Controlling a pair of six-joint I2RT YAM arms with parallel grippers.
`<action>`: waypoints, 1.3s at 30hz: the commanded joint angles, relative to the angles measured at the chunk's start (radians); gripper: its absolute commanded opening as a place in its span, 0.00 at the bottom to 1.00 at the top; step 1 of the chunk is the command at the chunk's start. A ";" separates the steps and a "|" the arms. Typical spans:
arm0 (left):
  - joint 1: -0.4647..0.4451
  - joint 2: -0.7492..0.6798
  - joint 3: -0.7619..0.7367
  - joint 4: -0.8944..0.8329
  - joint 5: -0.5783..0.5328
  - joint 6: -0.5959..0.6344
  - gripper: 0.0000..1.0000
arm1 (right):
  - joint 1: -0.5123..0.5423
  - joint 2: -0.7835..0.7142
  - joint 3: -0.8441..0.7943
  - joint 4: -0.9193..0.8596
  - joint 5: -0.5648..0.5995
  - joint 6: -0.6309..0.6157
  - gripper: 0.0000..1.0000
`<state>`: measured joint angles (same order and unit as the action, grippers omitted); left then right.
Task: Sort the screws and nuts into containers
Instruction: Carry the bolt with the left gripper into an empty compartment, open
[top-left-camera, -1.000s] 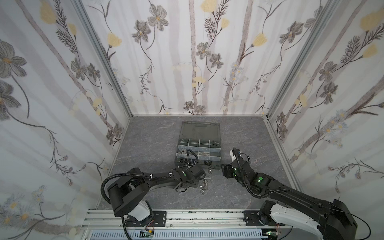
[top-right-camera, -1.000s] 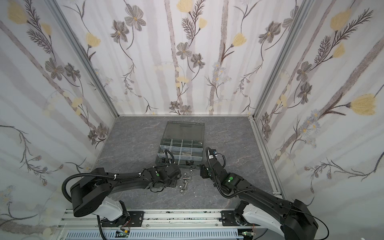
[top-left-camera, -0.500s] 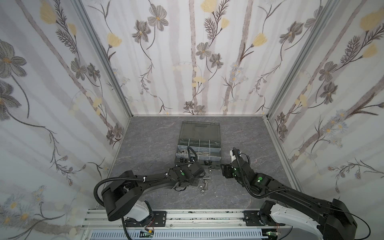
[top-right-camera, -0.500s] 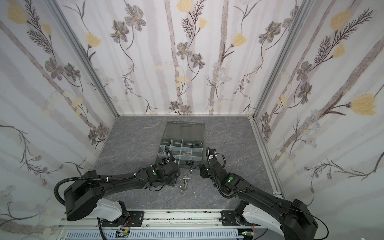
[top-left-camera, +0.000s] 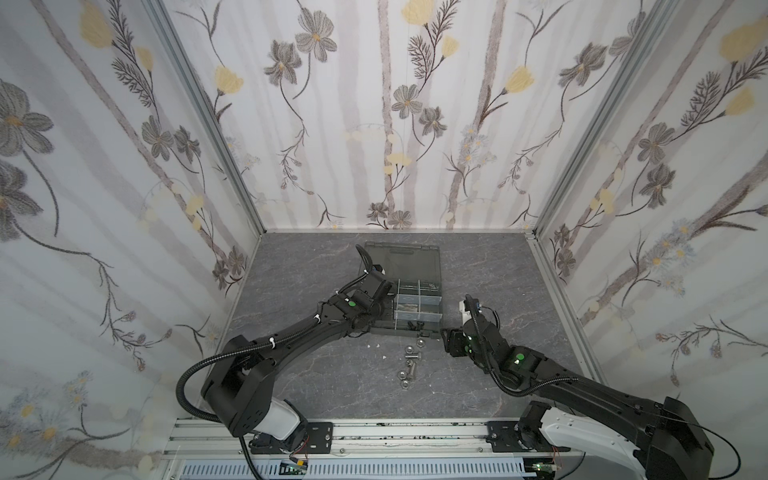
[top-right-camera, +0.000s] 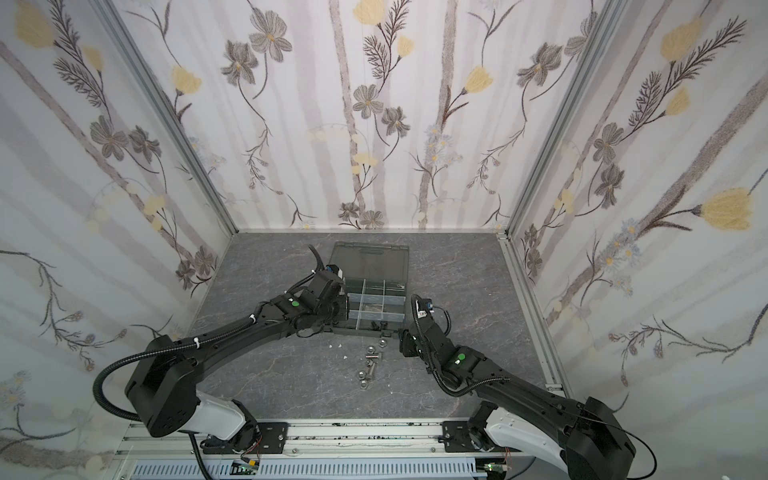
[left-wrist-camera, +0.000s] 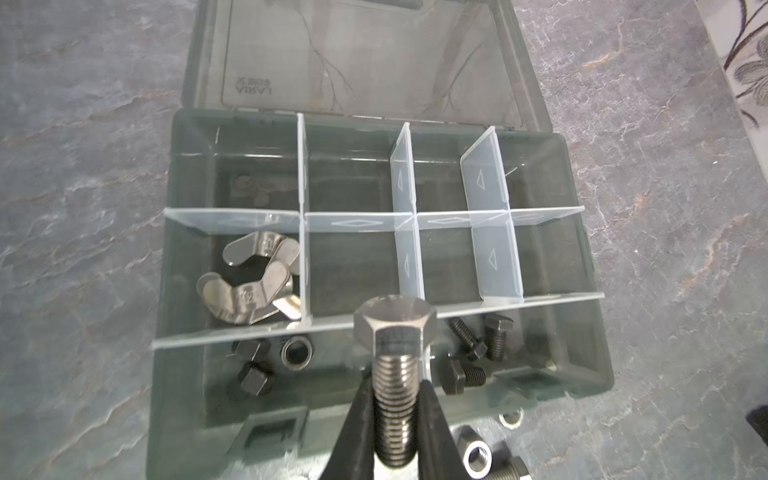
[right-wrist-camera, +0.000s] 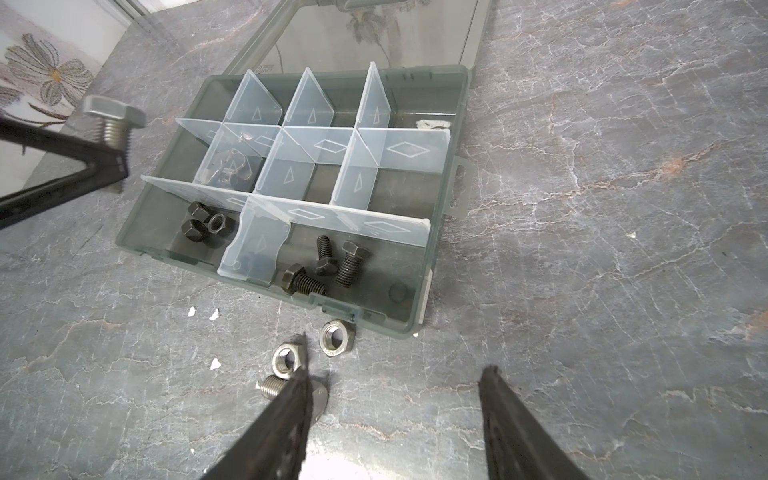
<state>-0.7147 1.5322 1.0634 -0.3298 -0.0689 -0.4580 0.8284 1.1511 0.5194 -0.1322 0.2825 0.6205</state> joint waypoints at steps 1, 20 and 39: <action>0.016 0.066 0.053 0.020 0.024 0.068 0.15 | -0.001 -0.004 0.010 0.028 -0.006 0.015 0.64; 0.080 0.209 0.130 0.032 0.048 0.081 0.24 | 0.000 -0.019 0.009 0.011 0.006 0.025 0.64; 0.082 0.142 0.081 0.037 0.026 0.051 0.53 | 0.000 -0.017 0.007 0.016 -0.005 0.031 0.64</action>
<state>-0.6331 1.6867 1.1515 -0.3042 -0.0292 -0.3931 0.8280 1.1332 0.5236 -0.1371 0.2756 0.6395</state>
